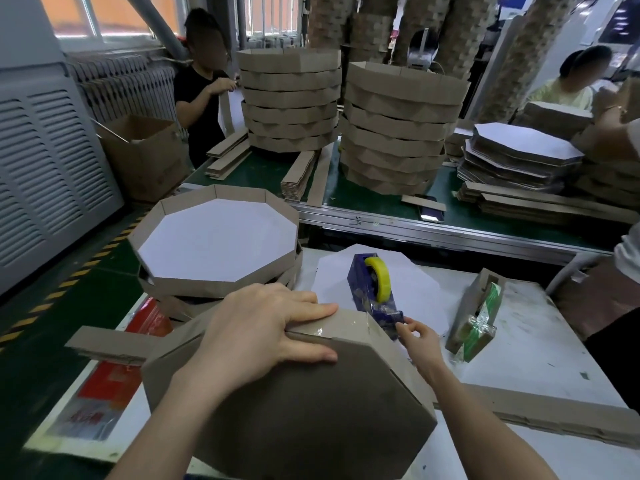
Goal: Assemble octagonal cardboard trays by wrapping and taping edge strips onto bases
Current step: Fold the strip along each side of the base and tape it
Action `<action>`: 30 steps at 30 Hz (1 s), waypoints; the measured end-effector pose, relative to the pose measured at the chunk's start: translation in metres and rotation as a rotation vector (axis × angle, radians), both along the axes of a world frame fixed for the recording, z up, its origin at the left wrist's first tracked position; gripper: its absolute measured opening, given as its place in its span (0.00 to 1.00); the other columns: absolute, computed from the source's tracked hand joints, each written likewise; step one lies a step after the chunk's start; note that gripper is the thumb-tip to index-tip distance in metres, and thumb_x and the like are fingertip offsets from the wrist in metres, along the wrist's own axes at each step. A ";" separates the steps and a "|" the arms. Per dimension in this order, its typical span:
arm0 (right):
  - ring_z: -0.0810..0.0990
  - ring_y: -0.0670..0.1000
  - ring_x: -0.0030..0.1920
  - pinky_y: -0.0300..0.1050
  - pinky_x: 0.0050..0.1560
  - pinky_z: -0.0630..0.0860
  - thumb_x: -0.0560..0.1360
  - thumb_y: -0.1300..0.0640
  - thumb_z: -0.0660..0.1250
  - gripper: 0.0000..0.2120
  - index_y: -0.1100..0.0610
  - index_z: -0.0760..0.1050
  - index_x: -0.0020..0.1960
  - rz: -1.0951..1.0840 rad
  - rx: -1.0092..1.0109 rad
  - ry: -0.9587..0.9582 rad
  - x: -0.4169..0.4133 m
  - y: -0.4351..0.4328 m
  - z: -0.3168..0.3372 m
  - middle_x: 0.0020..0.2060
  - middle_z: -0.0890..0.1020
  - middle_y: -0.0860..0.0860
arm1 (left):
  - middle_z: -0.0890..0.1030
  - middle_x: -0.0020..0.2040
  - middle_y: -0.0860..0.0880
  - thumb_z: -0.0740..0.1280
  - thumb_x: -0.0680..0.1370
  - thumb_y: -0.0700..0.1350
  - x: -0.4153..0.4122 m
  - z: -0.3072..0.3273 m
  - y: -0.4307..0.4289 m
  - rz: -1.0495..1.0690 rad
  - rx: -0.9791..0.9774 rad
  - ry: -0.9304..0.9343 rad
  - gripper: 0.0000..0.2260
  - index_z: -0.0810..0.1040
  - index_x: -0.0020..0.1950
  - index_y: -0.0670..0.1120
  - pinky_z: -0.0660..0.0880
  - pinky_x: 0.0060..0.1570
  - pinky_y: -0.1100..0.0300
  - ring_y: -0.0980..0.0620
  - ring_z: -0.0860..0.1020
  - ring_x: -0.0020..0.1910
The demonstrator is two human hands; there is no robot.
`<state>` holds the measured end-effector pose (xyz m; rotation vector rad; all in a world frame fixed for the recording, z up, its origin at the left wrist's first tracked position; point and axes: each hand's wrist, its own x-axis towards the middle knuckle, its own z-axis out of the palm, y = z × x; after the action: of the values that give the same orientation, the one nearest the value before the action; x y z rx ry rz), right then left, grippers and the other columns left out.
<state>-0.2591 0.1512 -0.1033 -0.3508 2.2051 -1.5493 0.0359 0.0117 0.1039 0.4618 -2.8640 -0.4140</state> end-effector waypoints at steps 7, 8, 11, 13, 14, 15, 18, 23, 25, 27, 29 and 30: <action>0.81 0.57 0.51 0.55 0.60 0.78 0.80 0.65 0.65 0.11 0.64 0.75 0.39 -0.031 0.003 -0.016 -0.009 -0.002 0.001 0.54 0.81 0.55 | 0.78 0.53 0.66 0.51 0.65 0.78 -0.001 -0.001 0.000 -0.002 0.010 0.005 0.32 0.73 0.65 0.69 0.68 0.42 0.64 0.62 0.73 0.48; 0.81 0.57 0.51 0.53 0.59 0.78 0.80 0.65 0.65 0.10 0.64 0.75 0.40 -0.029 0.011 -0.014 -0.011 -0.001 0.000 0.54 0.81 0.56 | 0.78 0.54 0.67 0.52 0.65 0.78 -0.001 -0.001 0.000 0.000 0.012 0.006 0.32 0.73 0.65 0.69 0.68 0.42 0.64 0.62 0.73 0.48; 0.81 0.57 0.49 0.52 0.56 0.79 0.80 0.65 0.65 0.10 0.66 0.75 0.40 -0.031 0.020 -0.004 -0.016 -0.003 0.001 0.53 0.81 0.57 | 0.78 0.54 0.67 0.52 0.65 0.78 -0.001 0.000 0.000 -0.001 0.003 -0.005 0.32 0.72 0.65 0.70 0.69 0.42 0.63 0.62 0.72 0.49; 0.81 0.57 0.48 0.55 0.57 0.79 0.80 0.66 0.64 0.11 0.66 0.74 0.39 -0.023 -0.006 -0.027 -0.017 -0.004 0.001 0.54 0.81 0.58 | 0.78 0.54 0.66 0.52 0.65 0.78 -0.001 -0.001 0.001 -0.002 -0.002 -0.006 0.32 0.72 0.65 0.70 0.68 0.42 0.64 0.62 0.72 0.49; 0.81 0.57 0.49 0.55 0.56 0.79 0.80 0.66 0.64 0.12 0.66 0.73 0.38 -0.018 -0.036 -0.069 -0.017 -0.004 0.001 0.54 0.81 0.58 | 0.78 0.53 0.66 0.52 0.65 0.78 -0.001 -0.001 0.001 -0.003 -0.001 -0.002 0.32 0.72 0.65 0.69 0.67 0.42 0.65 0.62 0.72 0.48; 0.82 0.56 0.49 0.55 0.55 0.79 0.80 0.66 0.65 0.12 0.66 0.73 0.37 -0.013 -0.072 -0.130 -0.017 -0.002 0.001 0.54 0.82 0.58 | 0.78 0.53 0.66 0.52 0.65 0.78 -0.001 0.000 0.001 -0.004 0.004 0.003 0.32 0.73 0.65 0.69 0.66 0.41 0.66 0.62 0.72 0.48; 0.83 0.55 0.49 0.53 0.51 0.80 0.79 0.61 0.68 0.09 0.65 0.75 0.42 0.036 -0.210 -0.332 -0.014 0.006 0.007 0.47 0.85 0.57 | 0.79 0.54 0.67 0.52 0.65 0.78 -0.003 -0.001 0.000 0.001 0.018 0.030 0.32 0.74 0.64 0.69 0.66 0.42 0.67 0.62 0.73 0.49; 0.82 0.56 0.49 0.52 0.48 0.81 0.78 0.57 0.69 0.10 0.60 0.74 0.41 0.067 -0.250 -0.337 -0.009 0.007 0.023 0.45 0.83 0.58 | 0.80 0.52 0.66 0.52 0.65 0.78 -0.005 -0.003 0.003 0.001 -0.011 0.056 0.32 0.75 0.63 0.68 0.72 0.40 0.62 0.60 0.76 0.47; 0.82 0.54 0.51 0.49 0.44 0.81 0.78 0.55 0.70 0.11 0.60 0.74 0.40 0.049 -0.222 -0.304 -0.004 0.005 0.020 0.47 0.84 0.54 | 0.80 0.52 0.66 0.53 0.65 0.78 -0.003 -0.002 0.003 0.009 -0.006 0.062 0.32 0.76 0.63 0.68 0.73 0.40 0.61 0.61 0.76 0.47; 0.82 0.49 0.51 0.43 0.40 0.80 0.77 0.54 0.71 0.12 0.63 0.75 0.43 0.016 -0.196 -0.257 0.000 0.004 0.015 0.50 0.84 0.48 | 0.79 0.54 0.67 0.53 0.64 0.78 -0.003 0.000 0.003 0.014 0.000 0.035 0.32 0.74 0.63 0.69 0.69 0.42 0.65 0.62 0.74 0.50; 0.81 0.46 0.51 0.44 0.41 0.79 0.77 0.56 0.71 0.12 0.64 0.74 0.41 -0.016 -0.191 -0.224 0.000 0.002 0.012 0.52 0.83 0.46 | 0.78 0.55 0.68 0.55 0.64 0.80 -0.003 0.001 0.002 0.005 -0.003 0.005 0.32 0.73 0.65 0.70 0.65 0.43 0.69 0.62 0.72 0.52; 0.81 0.44 0.50 0.44 0.42 0.78 0.77 0.58 0.71 0.13 0.63 0.73 0.38 -0.027 -0.179 -0.209 -0.001 0.001 0.010 0.53 0.82 0.46 | 0.78 0.55 0.67 0.56 0.64 0.79 -0.003 0.001 0.002 0.003 -0.001 0.001 0.32 0.73 0.65 0.70 0.64 0.43 0.69 0.61 0.72 0.52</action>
<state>-0.2601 0.1518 -0.0934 -0.2024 1.9264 -1.7192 0.0331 0.0136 0.1048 0.4653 -2.8623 -0.4116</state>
